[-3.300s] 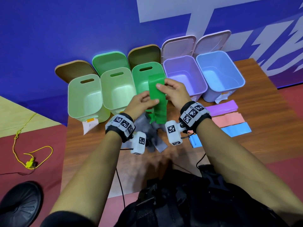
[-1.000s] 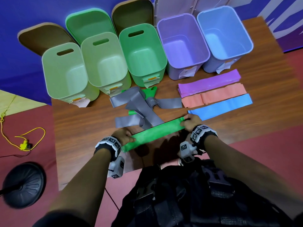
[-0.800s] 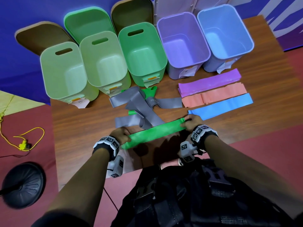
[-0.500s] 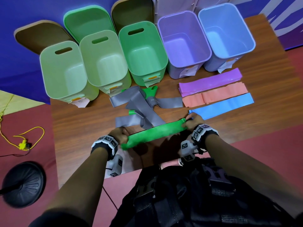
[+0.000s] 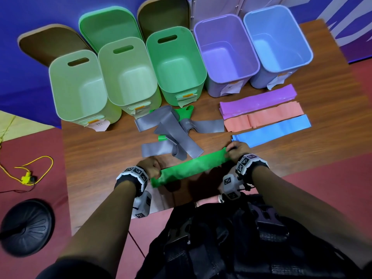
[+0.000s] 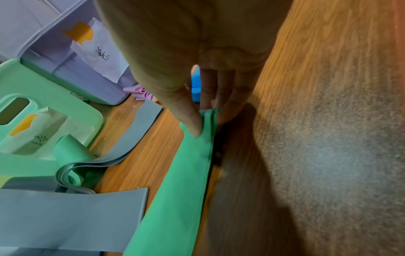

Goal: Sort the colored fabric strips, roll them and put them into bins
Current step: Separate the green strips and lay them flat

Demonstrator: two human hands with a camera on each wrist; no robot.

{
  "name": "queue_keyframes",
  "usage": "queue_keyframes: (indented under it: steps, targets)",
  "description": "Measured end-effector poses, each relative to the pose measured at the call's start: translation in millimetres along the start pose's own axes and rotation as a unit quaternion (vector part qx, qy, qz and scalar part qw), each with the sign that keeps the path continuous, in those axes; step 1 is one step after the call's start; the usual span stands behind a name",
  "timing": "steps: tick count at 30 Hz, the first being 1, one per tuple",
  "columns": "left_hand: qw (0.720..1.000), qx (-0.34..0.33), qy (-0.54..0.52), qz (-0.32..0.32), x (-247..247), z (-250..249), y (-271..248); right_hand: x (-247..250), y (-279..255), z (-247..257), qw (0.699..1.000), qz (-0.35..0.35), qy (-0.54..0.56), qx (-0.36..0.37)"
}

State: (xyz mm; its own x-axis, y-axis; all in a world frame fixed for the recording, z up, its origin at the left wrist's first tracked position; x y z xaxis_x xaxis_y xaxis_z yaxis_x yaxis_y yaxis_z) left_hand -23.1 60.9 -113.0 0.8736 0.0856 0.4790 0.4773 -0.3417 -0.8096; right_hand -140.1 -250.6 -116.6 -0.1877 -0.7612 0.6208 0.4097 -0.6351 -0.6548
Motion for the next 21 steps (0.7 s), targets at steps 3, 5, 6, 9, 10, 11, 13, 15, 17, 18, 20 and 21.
queue_keyframes:
  steps: [3,5,6,9,10,11,13,15,17,18,20,21]
  targets:
    - [1.0,0.014,-0.015,-0.014,0.6,4.5,-0.9,-2.4,0.1,0.0,1.0,-0.012,0.017,0.002]
    - [0.999,0.008,-0.019,-0.032,2.8,6.9,-1.0,-0.7,2.4,-2.0,1.0,-0.021,0.022,-0.002]
    - [0.999,-0.002,-0.007,-0.034,2.8,7.4,-0.4,-0.5,4.3,-3.2,1.0,0.005,0.019,-0.007]
    - [0.999,-0.013,-0.011,-0.027,1.6,6.3,-1.8,-0.6,6.7,-7.4,0.996,0.083,0.011,-0.019]
    - [1.0,-0.014,-0.011,-0.02,0.3,7.8,-0.4,0.8,8.2,-8.6,0.996,0.085,0.013,-0.023]
    - [1.0,-0.016,-0.018,-0.02,-0.1,7.2,-1.6,1.5,9.0,-9.6,0.996,0.084,0.015,-0.024]
    - [1.0,-0.018,-0.011,-0.019,-1.2,8.5,-0.2,0.6,8.0,-11.5,0.996,0.083,0.013,-0.025]
    - [1.0,-0.017,0.012,-0.016,-3.2,11.3,0.8,0.4,7.6,-14.8,0.996,0.084,0.012,-0.027]
    - [1.0,-0.017,0.014,-0.013,-5.2,13.7,1.8,1.4,6.2,-16.9,0.996,0.086,0.004,-0.024]
    - [1.0,-0.014,0.018,-0.012,-6.0,14.5,1.8,0.8,4.4,-17.5,0.996,0.082,-0.003,-0.021]
    - [1.0,-0.005,0.019,-0.021,-7.0,15.8,2.2,-1.4,0.1,-17.6,0.999,0.04,-0.002,-0.011]
    - [0.999,-0.002,0.027,-0.028,-7.2,15.9,2.3,-1.3,-1.3,-17.3,1.0,0.004,0.008,-0.003]
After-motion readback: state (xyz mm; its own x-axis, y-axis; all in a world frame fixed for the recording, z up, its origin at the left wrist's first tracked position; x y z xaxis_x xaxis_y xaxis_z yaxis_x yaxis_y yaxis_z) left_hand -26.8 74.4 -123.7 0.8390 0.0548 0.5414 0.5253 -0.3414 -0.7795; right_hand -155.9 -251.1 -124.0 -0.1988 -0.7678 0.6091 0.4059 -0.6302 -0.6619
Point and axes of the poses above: each hand's wrist, its own y-axis towards the middle knuckle, its own x-axis out of the back of the hand, z = x × y, the point moved 4 cm from there along y, towards the middle knuckle, and after that the axes turned 5 degrees about -x, right-handed, at the moved point
